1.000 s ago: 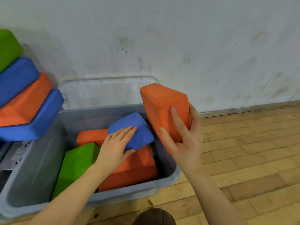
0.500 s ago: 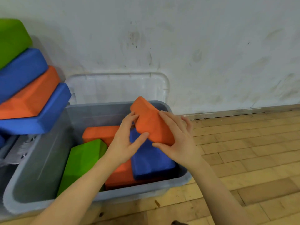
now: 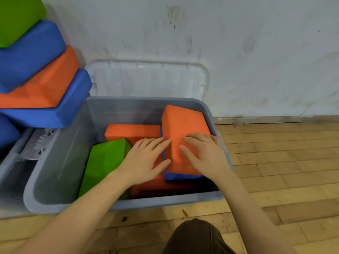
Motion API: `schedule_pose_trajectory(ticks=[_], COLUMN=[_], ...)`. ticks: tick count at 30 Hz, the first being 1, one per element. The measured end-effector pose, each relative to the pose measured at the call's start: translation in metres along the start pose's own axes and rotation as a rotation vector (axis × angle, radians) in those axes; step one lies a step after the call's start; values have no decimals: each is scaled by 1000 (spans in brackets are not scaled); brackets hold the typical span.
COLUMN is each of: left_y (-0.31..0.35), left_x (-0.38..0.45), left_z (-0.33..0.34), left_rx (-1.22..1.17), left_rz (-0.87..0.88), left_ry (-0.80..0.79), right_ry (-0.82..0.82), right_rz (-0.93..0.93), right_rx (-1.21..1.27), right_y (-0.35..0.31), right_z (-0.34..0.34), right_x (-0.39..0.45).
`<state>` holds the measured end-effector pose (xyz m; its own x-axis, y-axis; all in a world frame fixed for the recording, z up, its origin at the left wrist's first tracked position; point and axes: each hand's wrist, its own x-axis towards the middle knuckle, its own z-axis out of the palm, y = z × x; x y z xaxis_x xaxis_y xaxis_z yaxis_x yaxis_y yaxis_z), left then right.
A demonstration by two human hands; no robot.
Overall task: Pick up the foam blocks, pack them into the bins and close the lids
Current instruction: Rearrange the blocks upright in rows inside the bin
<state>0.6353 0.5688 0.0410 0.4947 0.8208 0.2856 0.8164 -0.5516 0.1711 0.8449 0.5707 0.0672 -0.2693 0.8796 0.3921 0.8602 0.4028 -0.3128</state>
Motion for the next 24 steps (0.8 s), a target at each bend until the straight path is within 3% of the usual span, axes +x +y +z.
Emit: schedule_pose_trajectory(ticks=[4,9,15,20,24], left_y=[-48,-101,-149,-170,-176], left_x=[-11,-35,-49,-41,-37], left_z=[-20,-21,13,40,57], left_rx=[154,92,24,-90,-206], left_rz=[28,-261,-487,-575,-638], left_ry=[10,-154,-406,-504,-602], right_ry=[68,5,-427,-649,-776], right_rz=[-64,-110,15,228,272], right_rx=[6,42,-55,-132,-133], right_y=[-39,-96,-112,-118,-121], right_z=[17,64,137,186,203], right_x=[30,63,79,86,80])
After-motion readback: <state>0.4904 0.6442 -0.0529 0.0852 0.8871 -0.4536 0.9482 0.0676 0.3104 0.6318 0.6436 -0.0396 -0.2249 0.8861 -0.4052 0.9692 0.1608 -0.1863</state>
